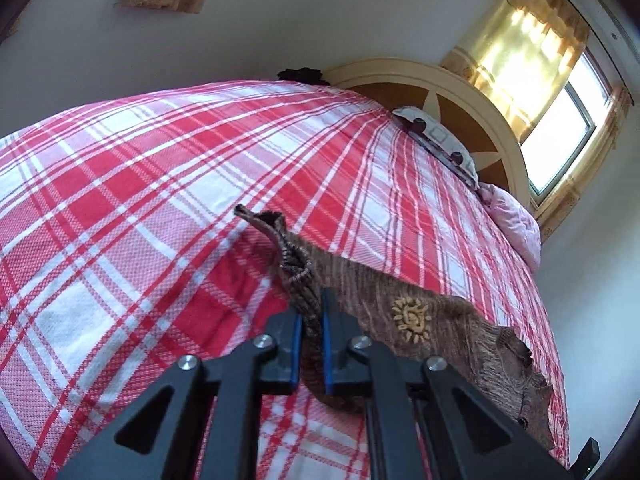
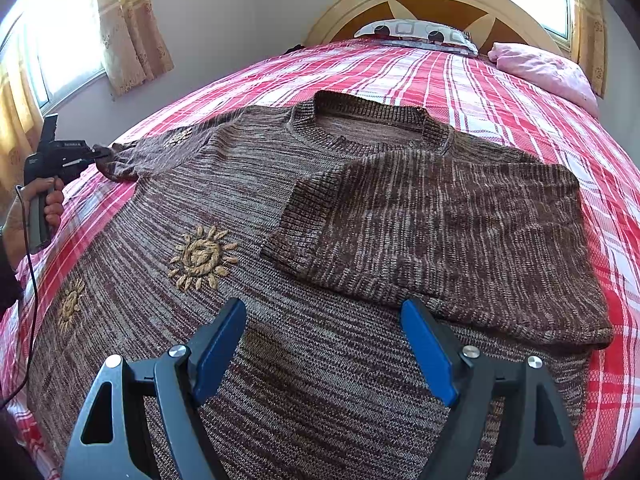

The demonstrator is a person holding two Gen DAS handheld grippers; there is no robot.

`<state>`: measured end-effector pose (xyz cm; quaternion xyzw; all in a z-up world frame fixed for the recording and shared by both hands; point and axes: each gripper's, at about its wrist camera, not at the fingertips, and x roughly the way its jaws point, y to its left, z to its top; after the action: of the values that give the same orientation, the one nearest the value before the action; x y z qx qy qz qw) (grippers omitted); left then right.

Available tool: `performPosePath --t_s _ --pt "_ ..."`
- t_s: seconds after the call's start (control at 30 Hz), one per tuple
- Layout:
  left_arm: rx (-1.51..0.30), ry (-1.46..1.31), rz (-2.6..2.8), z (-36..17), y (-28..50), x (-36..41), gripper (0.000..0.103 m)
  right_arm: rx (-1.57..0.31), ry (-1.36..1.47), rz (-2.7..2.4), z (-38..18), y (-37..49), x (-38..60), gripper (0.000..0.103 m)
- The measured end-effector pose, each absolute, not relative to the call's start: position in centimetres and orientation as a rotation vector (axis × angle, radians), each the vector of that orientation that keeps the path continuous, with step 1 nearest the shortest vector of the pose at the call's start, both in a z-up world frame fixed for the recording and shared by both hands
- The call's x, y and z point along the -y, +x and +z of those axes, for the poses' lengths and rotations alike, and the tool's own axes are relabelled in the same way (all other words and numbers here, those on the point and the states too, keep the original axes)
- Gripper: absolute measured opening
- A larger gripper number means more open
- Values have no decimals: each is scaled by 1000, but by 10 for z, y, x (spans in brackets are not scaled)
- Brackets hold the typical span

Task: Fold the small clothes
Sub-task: 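Close the left gripper on the other sleeve cuff and lift, then fold the held sleeve across the sweater body with the left gripper, release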

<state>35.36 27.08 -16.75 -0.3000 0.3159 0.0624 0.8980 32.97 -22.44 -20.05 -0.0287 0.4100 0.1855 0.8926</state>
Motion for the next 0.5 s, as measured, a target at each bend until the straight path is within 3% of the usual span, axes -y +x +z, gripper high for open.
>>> performPosePath --t_s 0.5 --pt "-609 -538 -153 -103 376 -160 8 -838 -16 398 -200 329 231 81"
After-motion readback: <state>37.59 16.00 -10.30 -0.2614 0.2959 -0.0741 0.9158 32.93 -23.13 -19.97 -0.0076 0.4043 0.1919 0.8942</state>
